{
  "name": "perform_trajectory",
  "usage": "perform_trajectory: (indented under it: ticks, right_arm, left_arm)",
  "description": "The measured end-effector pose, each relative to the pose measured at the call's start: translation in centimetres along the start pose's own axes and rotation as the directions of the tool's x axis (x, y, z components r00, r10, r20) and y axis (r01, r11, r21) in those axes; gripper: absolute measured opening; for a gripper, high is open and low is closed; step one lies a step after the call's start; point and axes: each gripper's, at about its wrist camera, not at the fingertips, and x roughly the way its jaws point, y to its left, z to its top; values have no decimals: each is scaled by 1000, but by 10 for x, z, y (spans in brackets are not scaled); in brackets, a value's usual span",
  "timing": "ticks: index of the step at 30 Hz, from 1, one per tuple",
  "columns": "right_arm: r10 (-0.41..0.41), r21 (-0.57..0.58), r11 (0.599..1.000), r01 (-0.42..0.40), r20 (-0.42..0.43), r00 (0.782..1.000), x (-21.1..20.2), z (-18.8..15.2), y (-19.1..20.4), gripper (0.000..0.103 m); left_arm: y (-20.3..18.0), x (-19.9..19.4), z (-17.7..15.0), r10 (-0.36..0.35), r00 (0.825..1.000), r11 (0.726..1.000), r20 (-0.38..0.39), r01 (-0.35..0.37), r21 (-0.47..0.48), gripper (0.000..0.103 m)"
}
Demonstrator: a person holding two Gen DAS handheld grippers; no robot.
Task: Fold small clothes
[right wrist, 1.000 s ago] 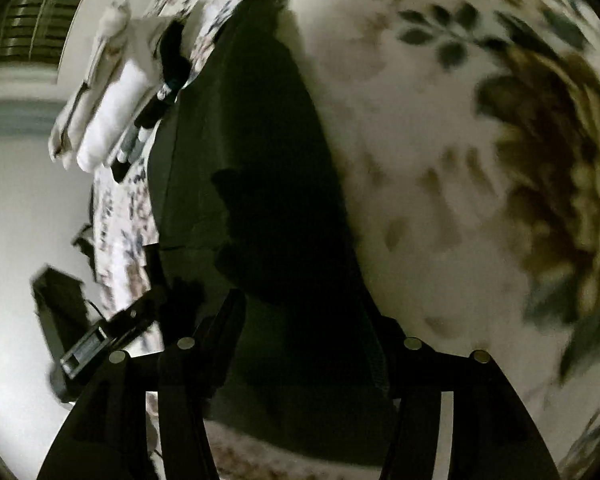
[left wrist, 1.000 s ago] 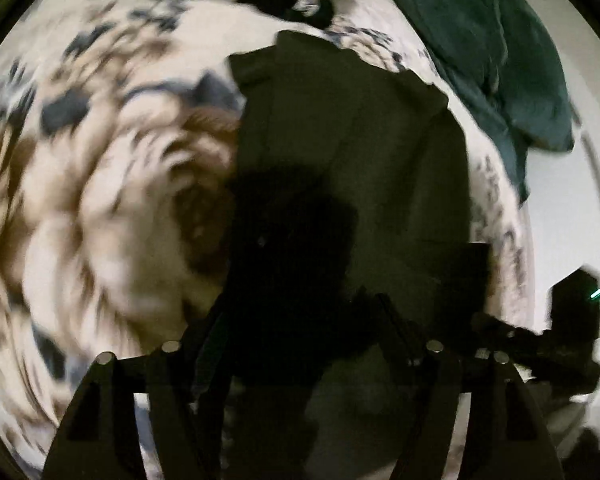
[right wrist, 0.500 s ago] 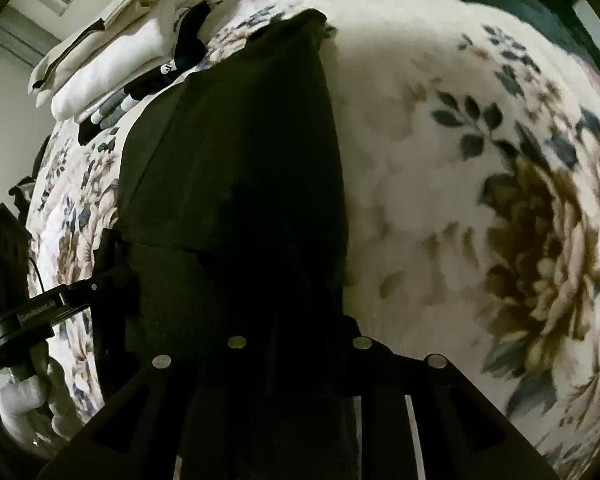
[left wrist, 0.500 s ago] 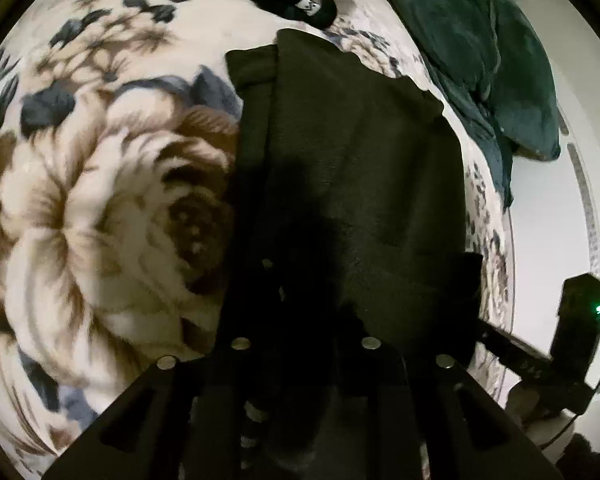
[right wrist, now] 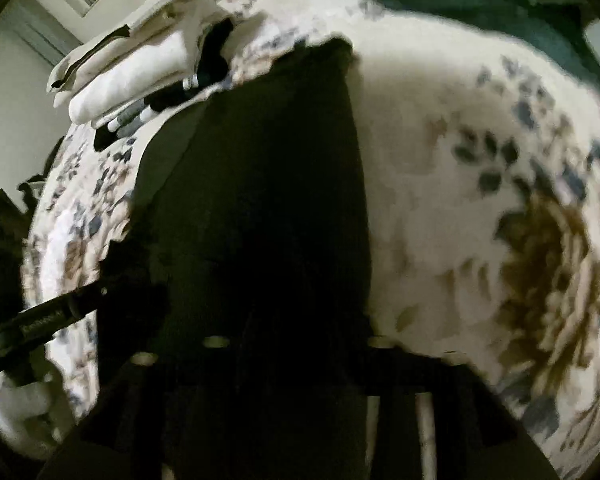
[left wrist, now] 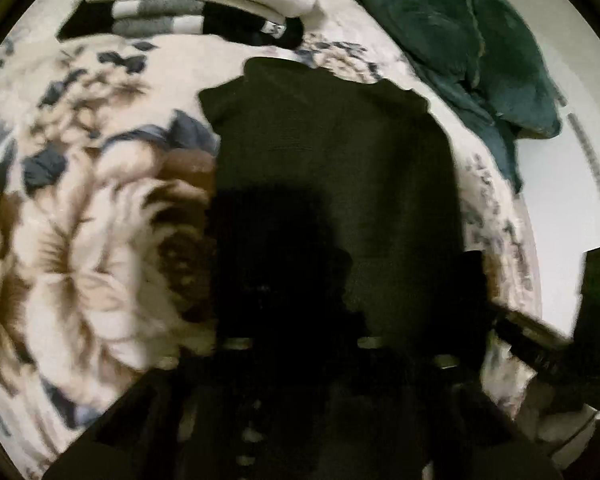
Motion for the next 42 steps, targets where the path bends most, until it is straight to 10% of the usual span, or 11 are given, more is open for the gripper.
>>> perform_trajectory:
  ticks: [12,30,42]
  right_arm:
    - [25,8,1000,-26,103,994,-54,-4,13,6]
    - [110,53,993,-107,-72,991,-14,-6,4,8]
    - [130,57,990,-130,-1,992,-39,-15,3,7]
  left_arm:
    - [-12,-51,-16,25,994,999,105,-22,-30,12]
    - [-1,-30,-33,-3,999,990,33,8,-140,22]
    - [-22,-65,-46,64,983,995,173,-49,-86,5]
